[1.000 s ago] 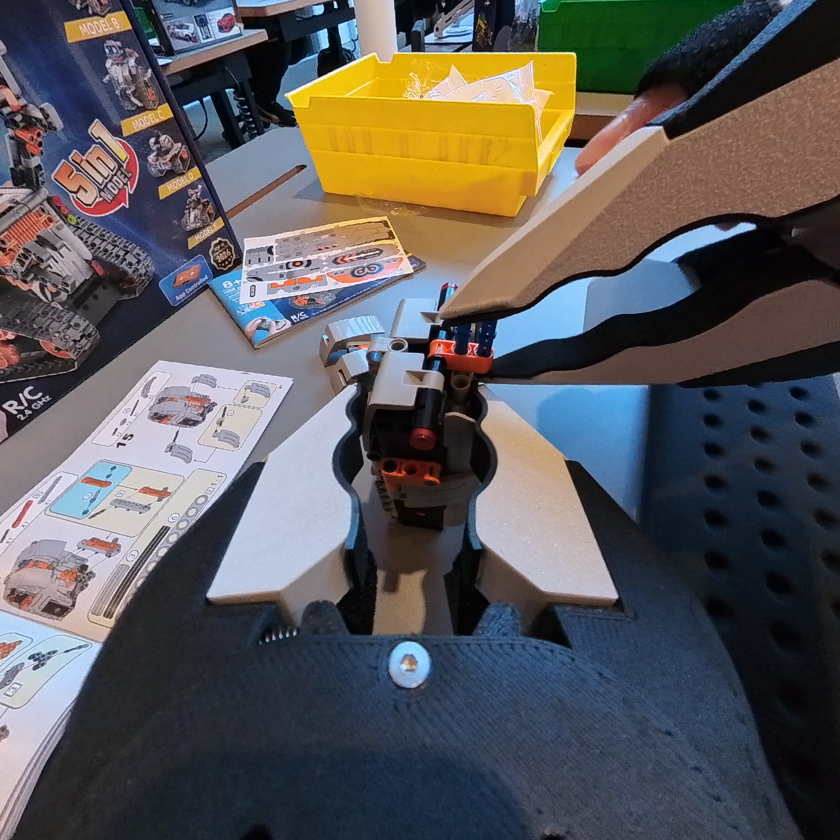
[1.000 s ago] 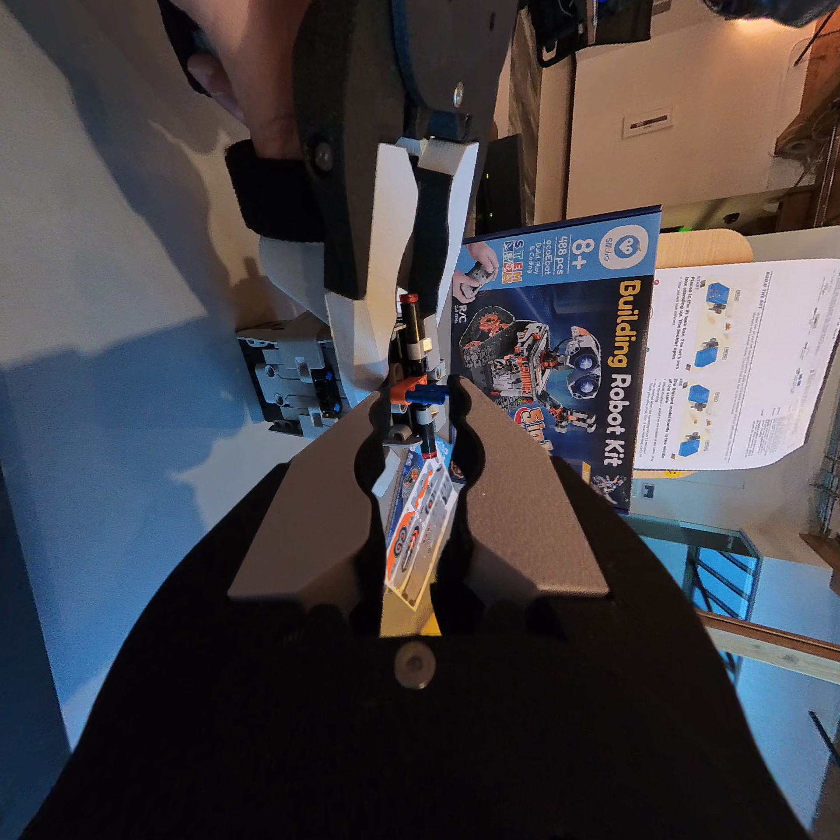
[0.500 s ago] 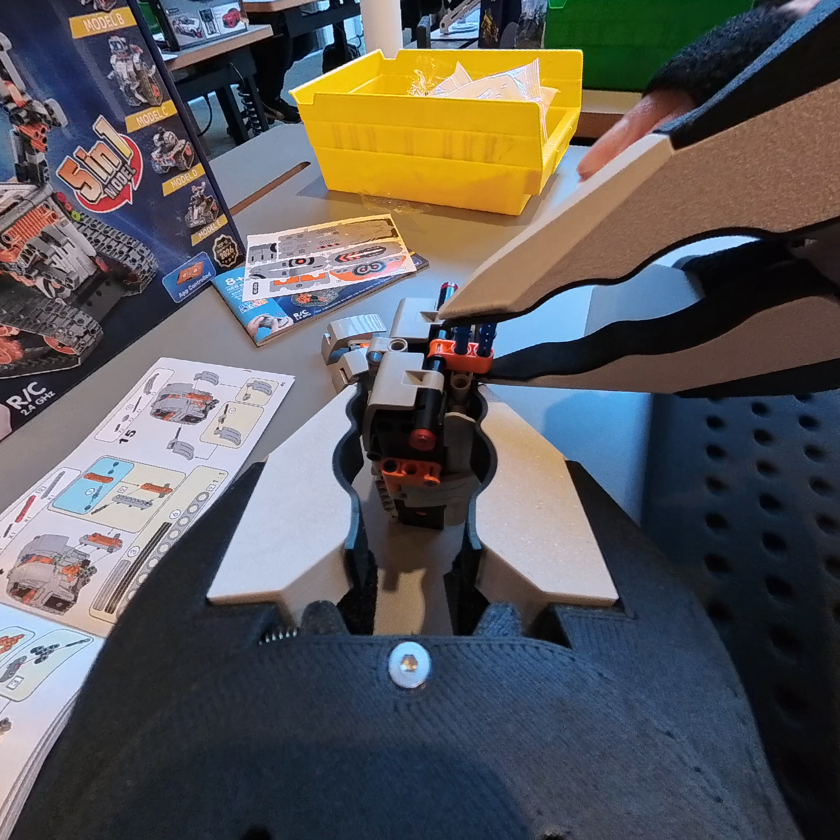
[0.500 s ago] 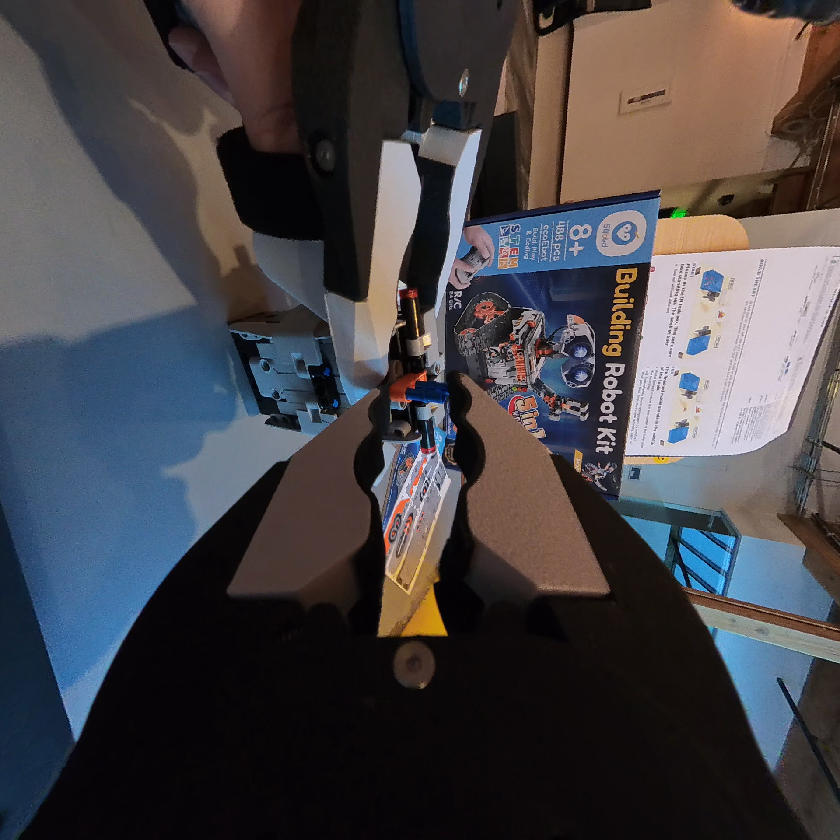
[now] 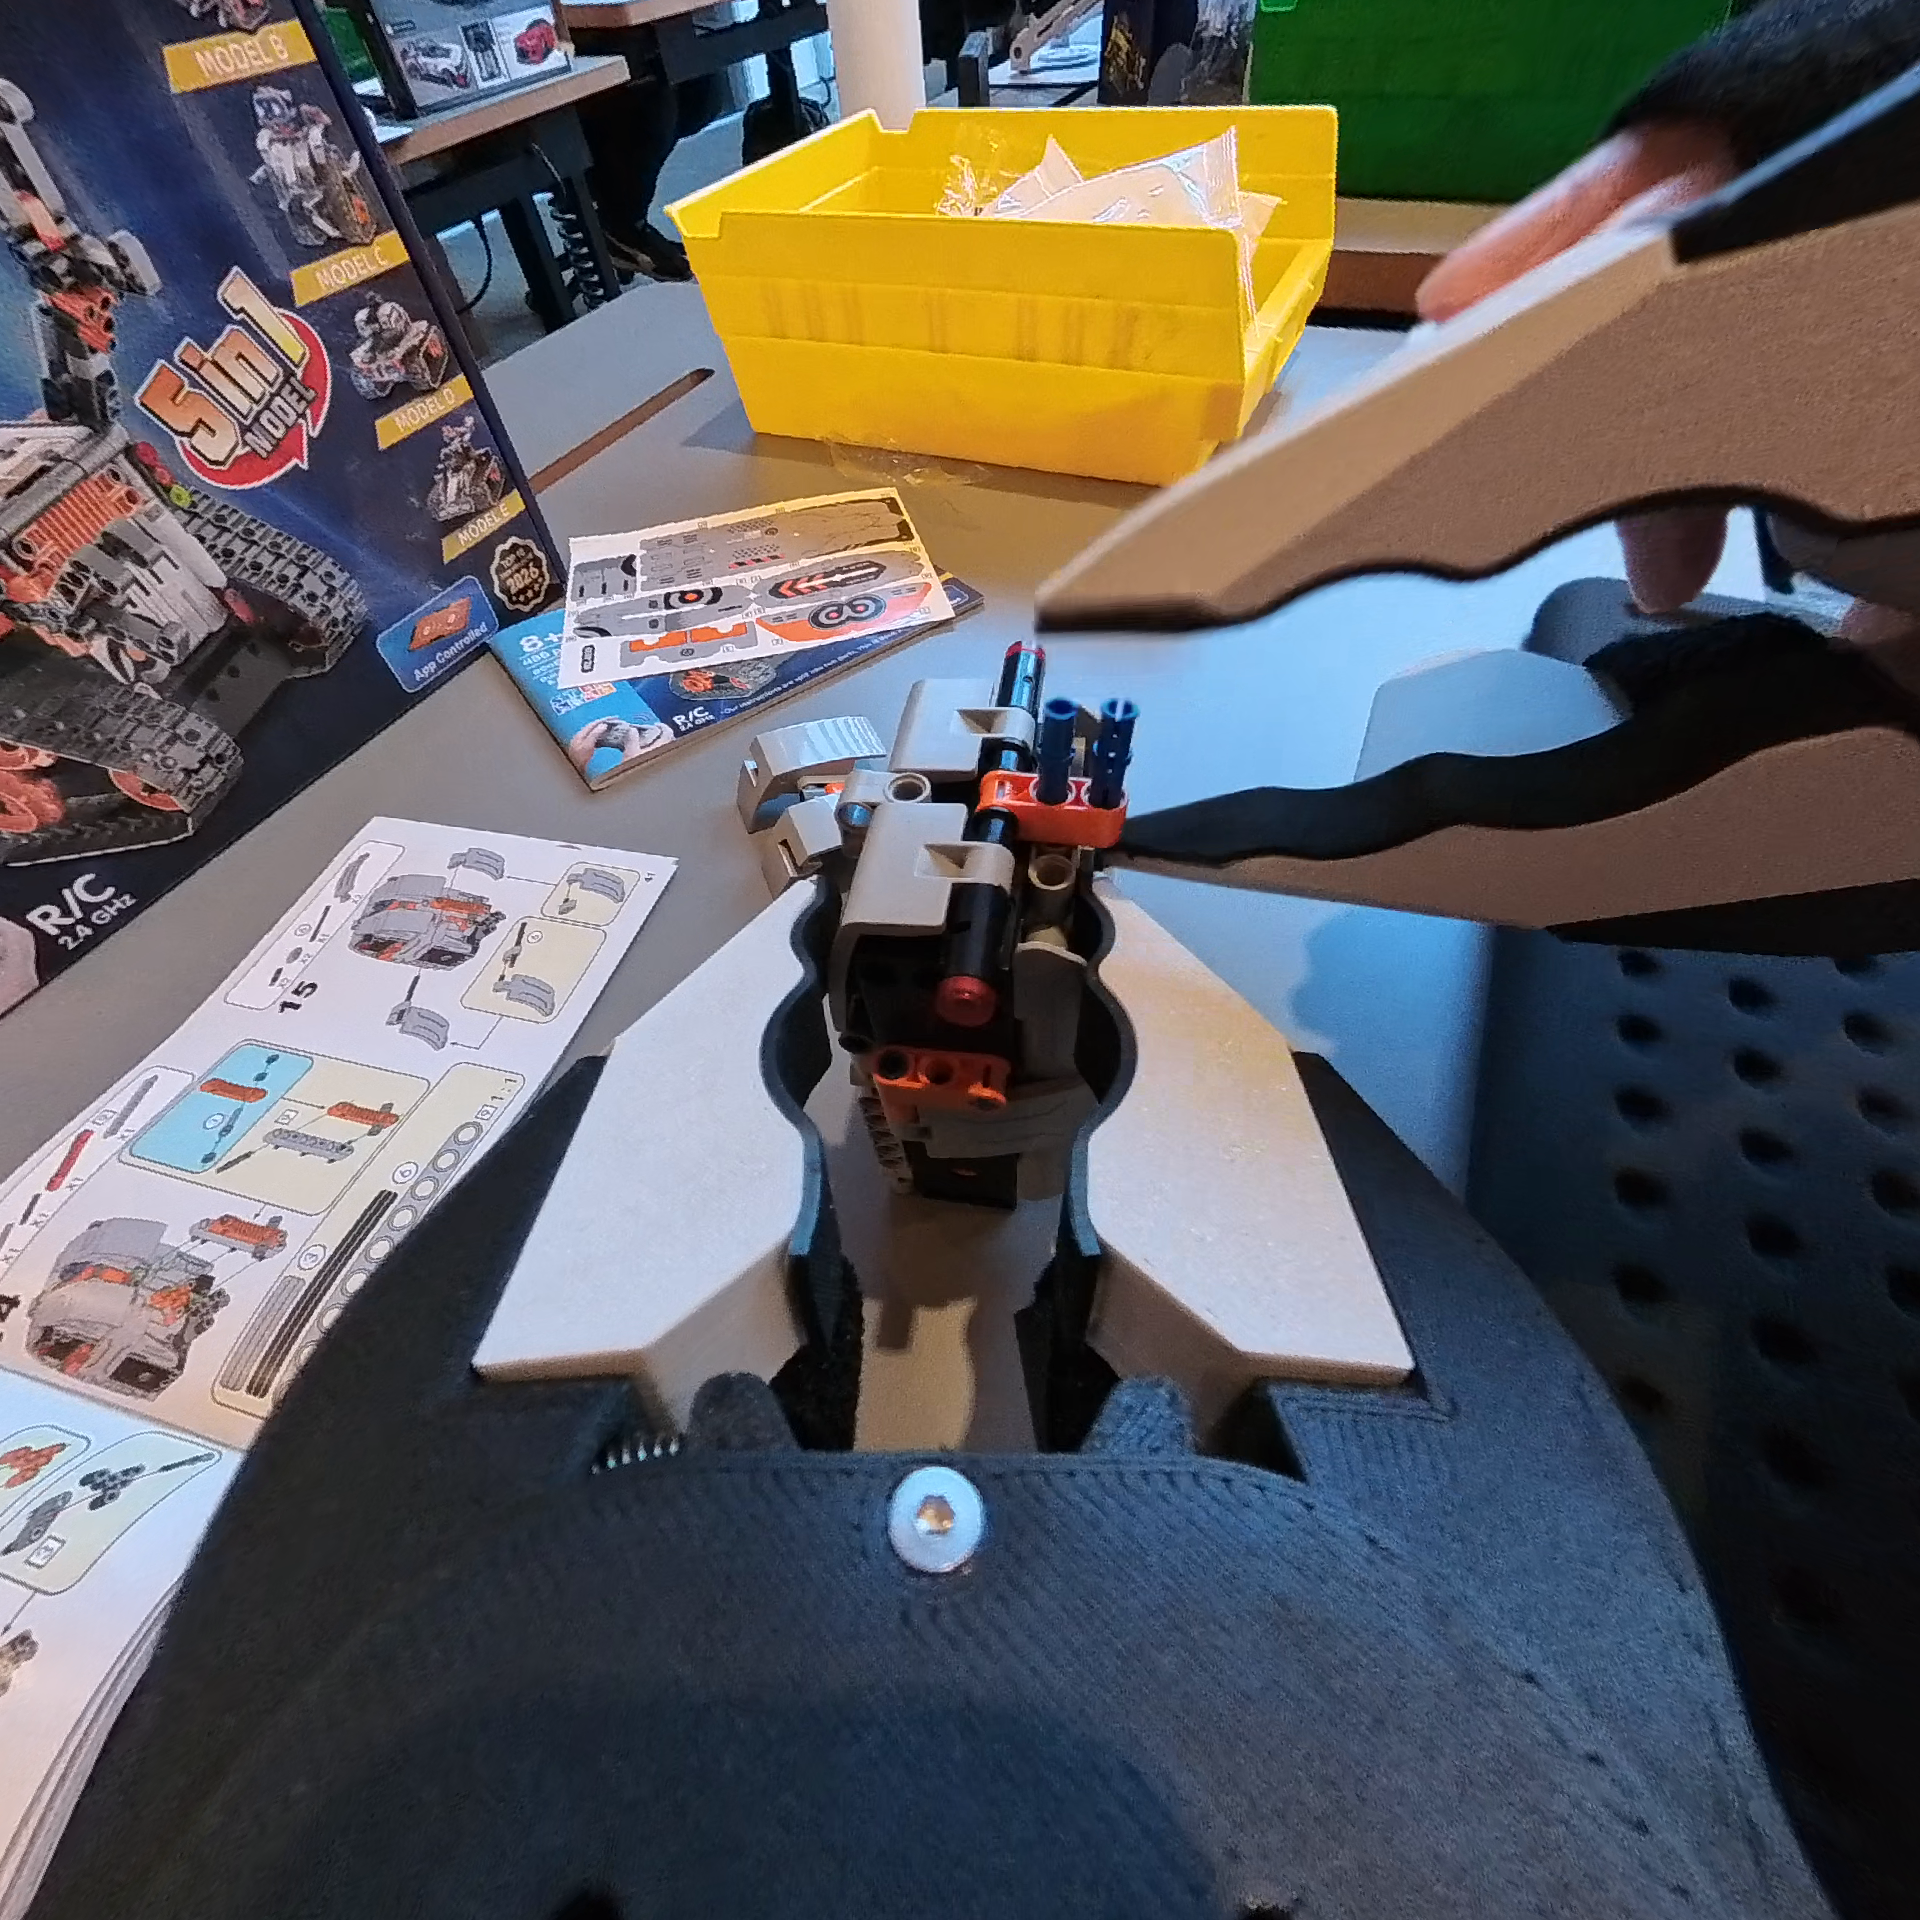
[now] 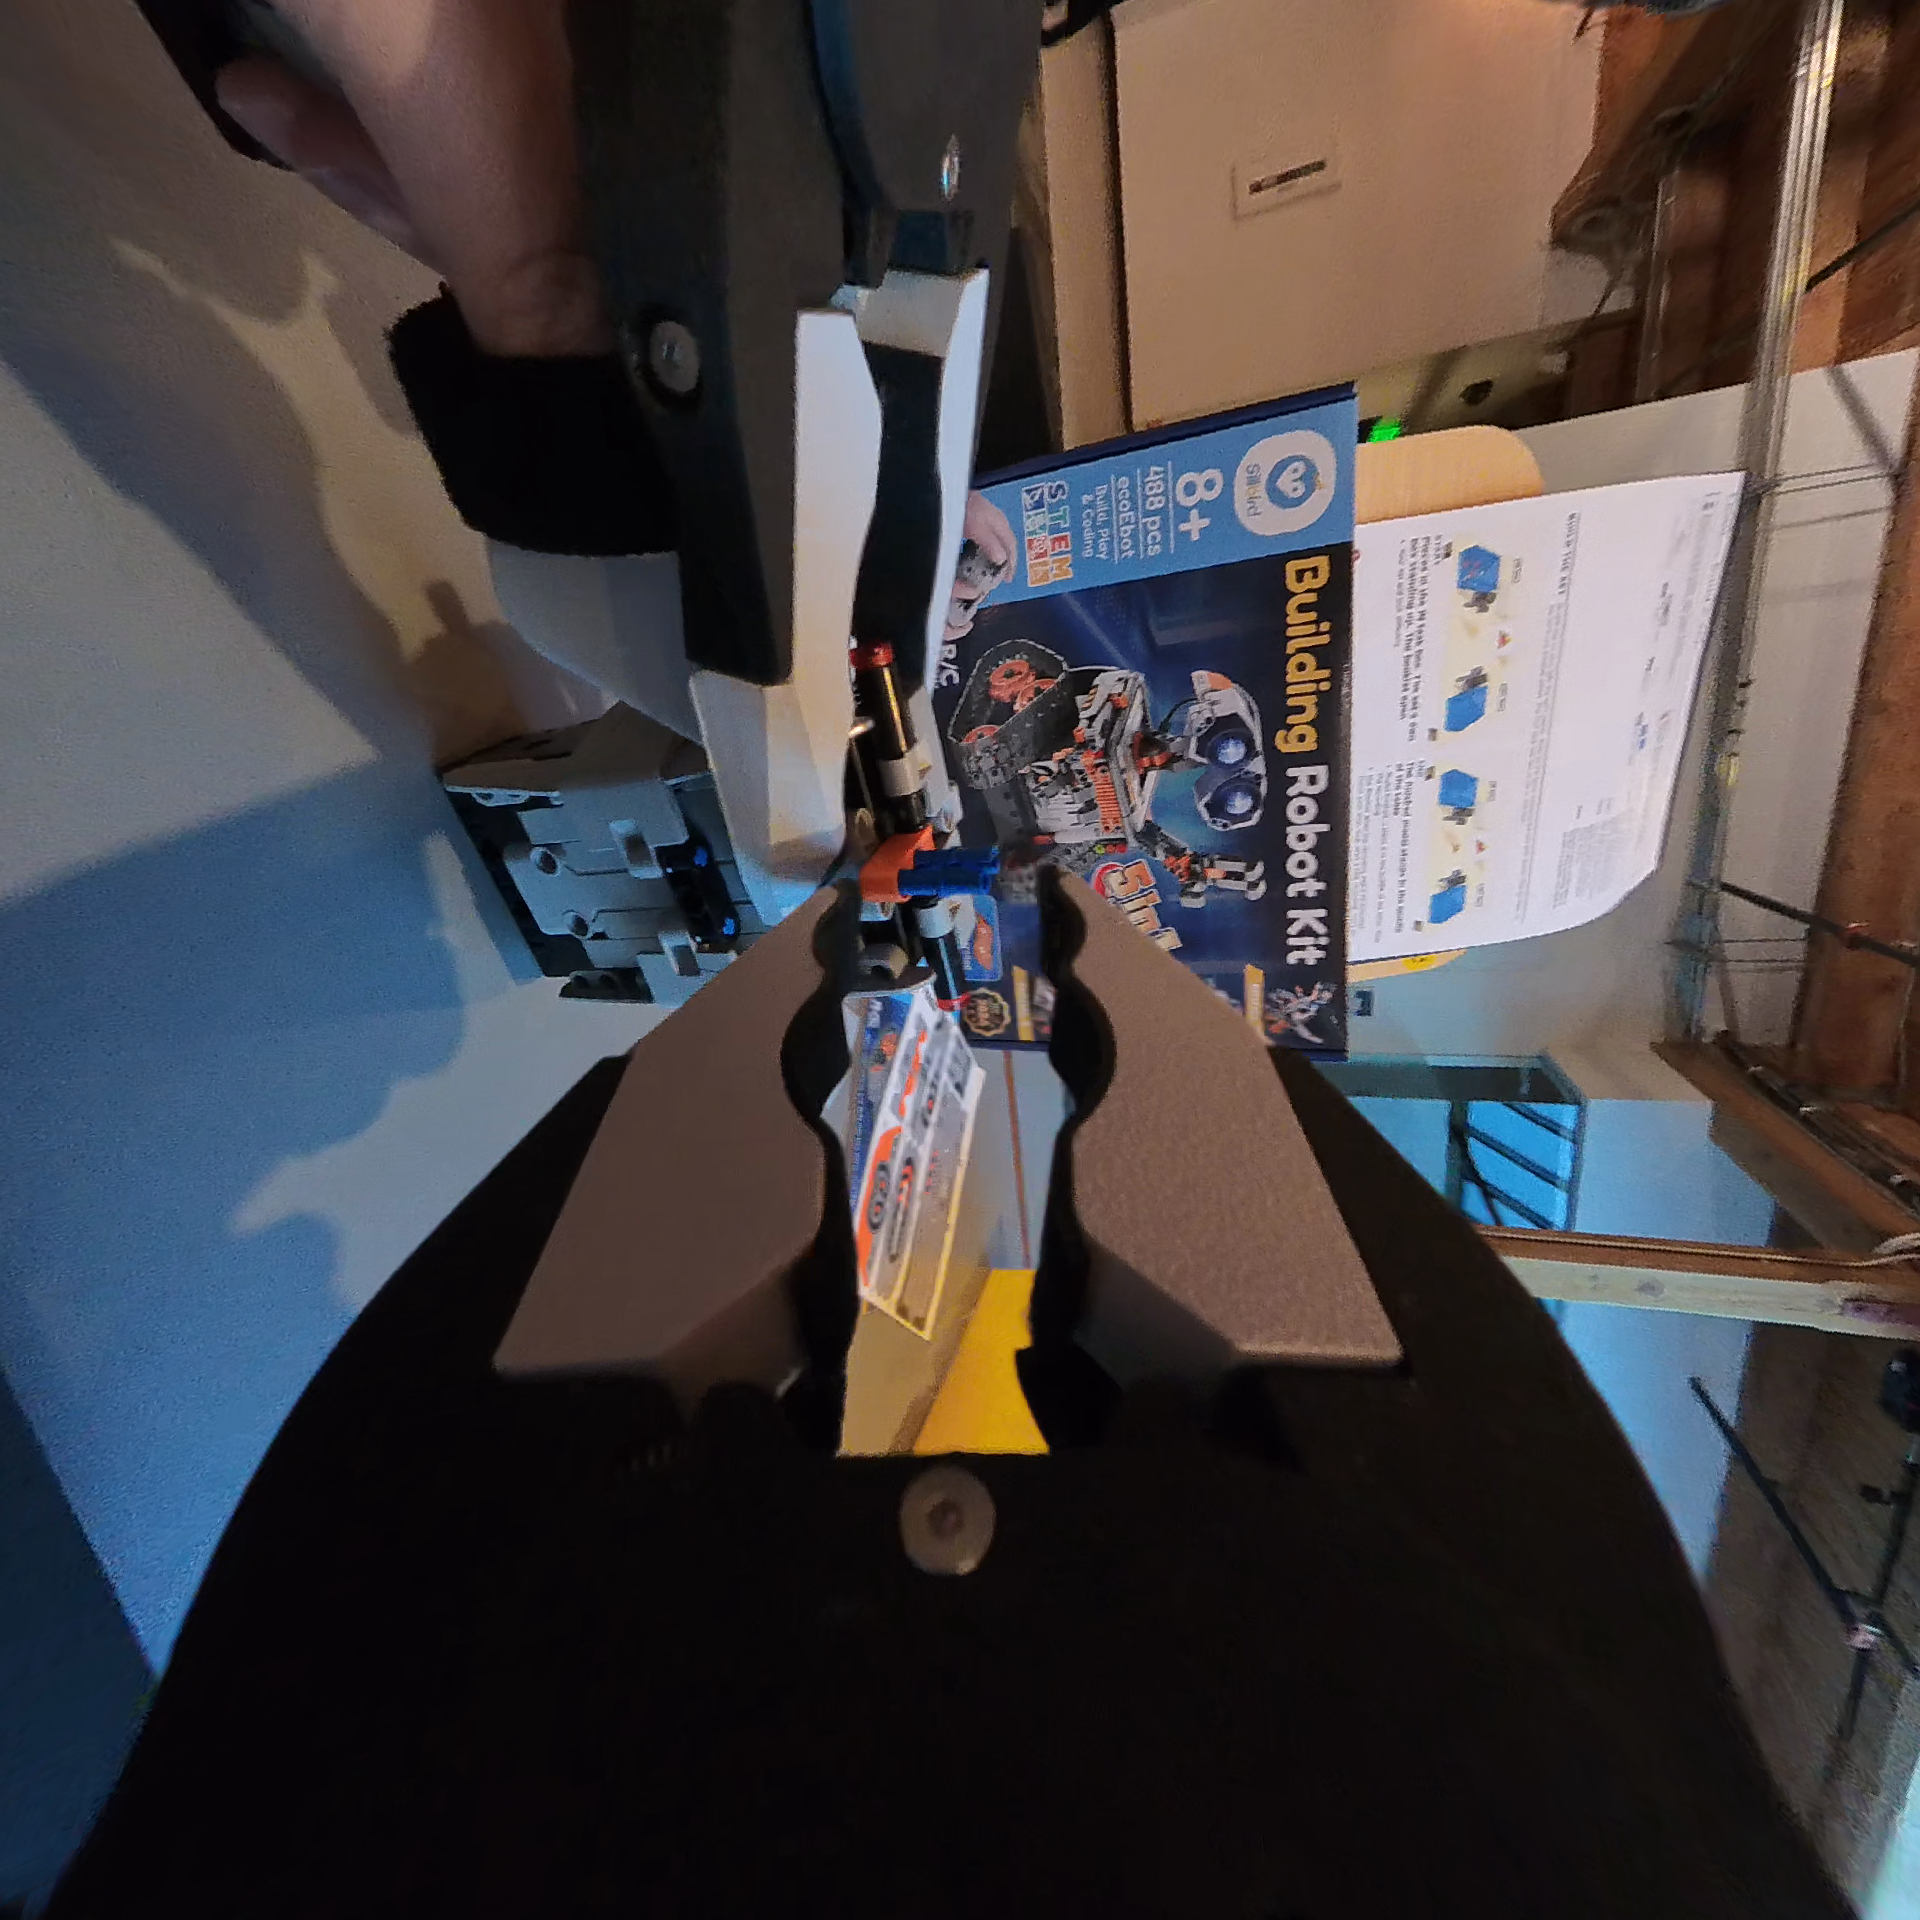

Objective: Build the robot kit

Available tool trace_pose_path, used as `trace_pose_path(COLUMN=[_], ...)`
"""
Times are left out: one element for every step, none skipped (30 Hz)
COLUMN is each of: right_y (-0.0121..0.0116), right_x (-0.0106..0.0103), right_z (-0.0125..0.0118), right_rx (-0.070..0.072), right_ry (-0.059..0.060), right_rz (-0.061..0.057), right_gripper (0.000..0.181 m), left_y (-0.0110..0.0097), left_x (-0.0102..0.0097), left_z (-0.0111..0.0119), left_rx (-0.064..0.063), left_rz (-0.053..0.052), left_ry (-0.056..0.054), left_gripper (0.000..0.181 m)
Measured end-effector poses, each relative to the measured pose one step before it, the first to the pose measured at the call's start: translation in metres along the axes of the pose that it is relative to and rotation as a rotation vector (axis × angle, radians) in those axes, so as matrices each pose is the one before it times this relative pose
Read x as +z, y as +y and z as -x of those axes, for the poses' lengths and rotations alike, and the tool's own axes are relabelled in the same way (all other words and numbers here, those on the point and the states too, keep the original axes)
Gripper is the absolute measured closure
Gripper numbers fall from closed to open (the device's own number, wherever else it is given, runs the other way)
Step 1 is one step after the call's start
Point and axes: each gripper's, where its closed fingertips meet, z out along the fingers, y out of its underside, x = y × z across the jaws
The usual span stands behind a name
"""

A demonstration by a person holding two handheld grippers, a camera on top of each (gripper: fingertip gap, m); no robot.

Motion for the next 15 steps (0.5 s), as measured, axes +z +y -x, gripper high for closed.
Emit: trace_pose_path(right_y=[-0.00015,-0.00041,-0.00042,-0.00033,-0.0005,-0.00014,0.00008,-0.00008,-0.00021,0.00005,0.00004,0.00002,0.00036,0.00024,0.00009], right_x=[0.00061,0.00073,0.00087,0.00071,0.00035,0.00026,0.00018,0.00007,-0.00009,-0.00007,-0.00022,-0.00033,-0.00031,-0.00002,0.00004], right_z=[-0.0016,0.00068,0.00223,0.00286,0.00106,-0.0001,-0.00001,-0.00004,-0.00002,0.00005,0.0002,0.00001,-0.00048,-0.00007,0.00034], right_rx=[-0.0227,-0.0301,-0.029,-0.0244,-0.0065,0.0108,0.0099,-0.0011,-0.0104,-0.0045,0.0028,0.0035,0.0048,0.0083,0.0039], right_ry=[0.0144,0.0024,-0.0048,-0.0092,-0.0022,-0.0003,-0.0006,0.0019,0.0042,0.005,0.0019,-0.0021,-0.0006,-0.003,-0.0036], right_rz=[0.0048,0.0014,-0.001,-0.0017,-0.0023,0.0,0.0016,0.0022,0.0008,-0.0007,-0.0025,-0.0012,0.0026,0.0022,-0.0003], right_gripper=[0.14,0.14,0.143,0.149,0.151,0.152,0.152,0.152,0.152,0.152,0.152,0.152,0.151,0.151,0.151], left_y=[-0.00011,0.00002,0.00017,0.00006,0.00008,-0.00002,0.00001,0.00005,0.00001,0.0,0.00001,0.00005,-0.00002,-0.00007,0.00003], left_x=[0.00013,-0.00001,-0.00009,-0.0001,-0.00017,-0.0002,0.00001,-0.00002,0.00006,0.0,0.00006,-0.00006,0.00013,0.0001,-0.00001], left_z=[-0.00004,0.0,0.00001,0.00024,0.00028,0.00018,0.00012,0.00006,-0.00008,-0.00007,-0.00014,-0.00043,-0.00019,-0.00013,0.00009], left_rx=[-0.0004,-0.0008,0.0006,-0.002,-0.0043,-0.0027,-0.0017,0.0005,0.0016,-0.0006,0.002,0.0056,0.0046,-0.0008,-0.0009], left_rz=[0.0004,0.001,0.0013,0.0001,-0.0002,-0.0002,0.0,0.0003,0.0004,0.0,0.0004,0.0016,0.0016,-0.0001,0.0001], left_ry=[0.0002,0.0004,-0.0005,-0.0013,0.0001,0.001,0.0004,-0.0002,-0.0001,0.0002,0.0006,0.0009,-0.0005,-0.0009,0.0004], left_gripper=[0.137,0.137,0.137,0.137,0.137,0.137,0.137,0.137,0.137,0.137,0.137,0.137,0.137,0.137,0.137])
